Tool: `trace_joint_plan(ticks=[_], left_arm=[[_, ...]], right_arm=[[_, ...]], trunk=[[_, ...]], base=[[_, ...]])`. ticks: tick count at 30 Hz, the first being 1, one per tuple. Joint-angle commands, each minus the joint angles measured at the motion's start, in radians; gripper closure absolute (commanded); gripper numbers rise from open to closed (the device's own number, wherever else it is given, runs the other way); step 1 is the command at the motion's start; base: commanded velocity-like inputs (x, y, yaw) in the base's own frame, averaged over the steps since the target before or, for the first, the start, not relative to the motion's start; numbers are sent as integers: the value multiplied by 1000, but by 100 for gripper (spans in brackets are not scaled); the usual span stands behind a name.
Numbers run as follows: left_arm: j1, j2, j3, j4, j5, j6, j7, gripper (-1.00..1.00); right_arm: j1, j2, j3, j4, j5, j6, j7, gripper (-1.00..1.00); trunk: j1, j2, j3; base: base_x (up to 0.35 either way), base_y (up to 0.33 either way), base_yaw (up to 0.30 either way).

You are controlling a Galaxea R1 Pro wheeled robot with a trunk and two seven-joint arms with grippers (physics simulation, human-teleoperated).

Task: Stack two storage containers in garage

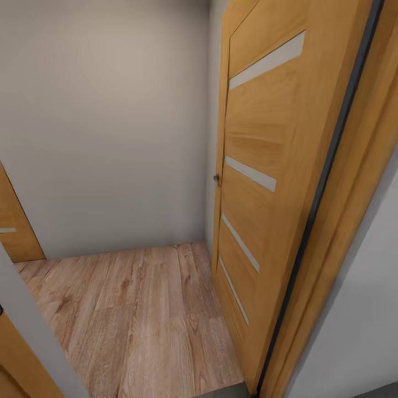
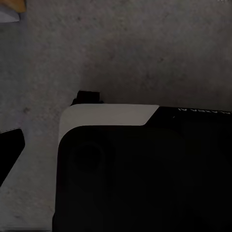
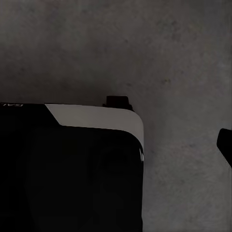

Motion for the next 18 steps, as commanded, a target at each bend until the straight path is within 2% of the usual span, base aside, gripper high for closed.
trace_joint_plan(ticks=[1,4,7,18], left_arm=[[-1,0,-1,2,11,-3,-3,-100],[-1,0,-1,2,10,-3,-3,-100],[-1,0,-1,2,10,-3,-3,-100],[-1,0,-1,2,9,-3,-3,-100]], right_arm=[[-1,1,8,3,-9,-6,0,-100],[-1,1,8,3,-9,-6,-1,-100],[-1,0,8,3,-9,-6,0,-100],[-1,0,8,3,-9,-5,0,-100]], trunk=[[0,-1,-1],[0,-1,-1],[0,-1,-1],[0,-1,-1]], base=[[0,0,268],[2,0,262],[140,0,108],[301,0,12]])
